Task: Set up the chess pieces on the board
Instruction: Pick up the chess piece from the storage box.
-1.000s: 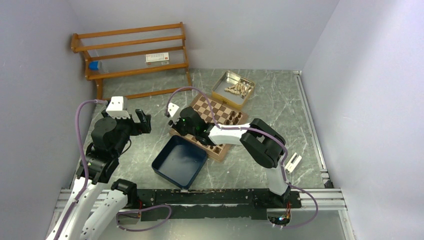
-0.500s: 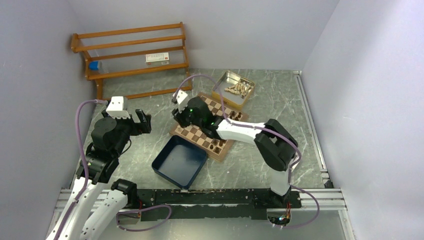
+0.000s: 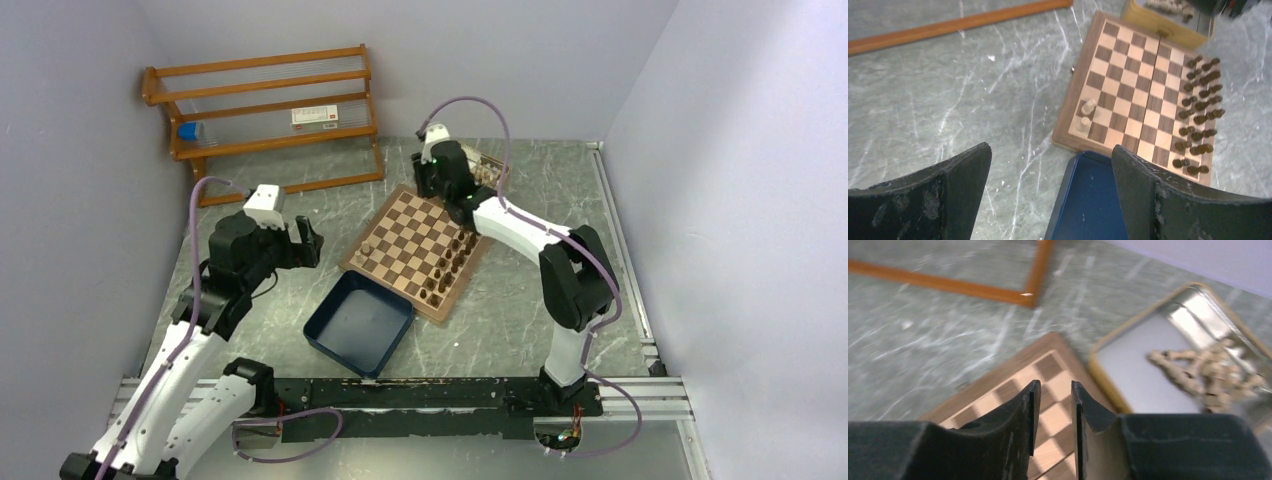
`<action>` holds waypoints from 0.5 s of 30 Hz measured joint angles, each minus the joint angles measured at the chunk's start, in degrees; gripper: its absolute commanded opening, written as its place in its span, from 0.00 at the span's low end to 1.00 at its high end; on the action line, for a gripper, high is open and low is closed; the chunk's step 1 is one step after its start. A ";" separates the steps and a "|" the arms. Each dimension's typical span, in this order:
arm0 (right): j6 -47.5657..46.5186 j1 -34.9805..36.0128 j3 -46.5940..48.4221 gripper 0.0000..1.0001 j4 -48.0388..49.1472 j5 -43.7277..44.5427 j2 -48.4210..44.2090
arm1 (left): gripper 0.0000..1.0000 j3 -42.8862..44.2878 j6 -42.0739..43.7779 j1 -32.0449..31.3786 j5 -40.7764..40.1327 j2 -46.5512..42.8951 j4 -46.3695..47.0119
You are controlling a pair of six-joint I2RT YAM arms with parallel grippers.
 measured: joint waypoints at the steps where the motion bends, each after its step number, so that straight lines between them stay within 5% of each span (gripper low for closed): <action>1: 0.22 -1.38 1.05 0.31 -1.09 1.14 0.59 | 0.94 0.00 0.17 0.00 0.76 1.27 -0.04; 15: -3.72 -14.91 14.56 0.32 -12.85 10.19 14.67 | 0.94 0.00 1.22 0.00 3.76 1.40 -0.11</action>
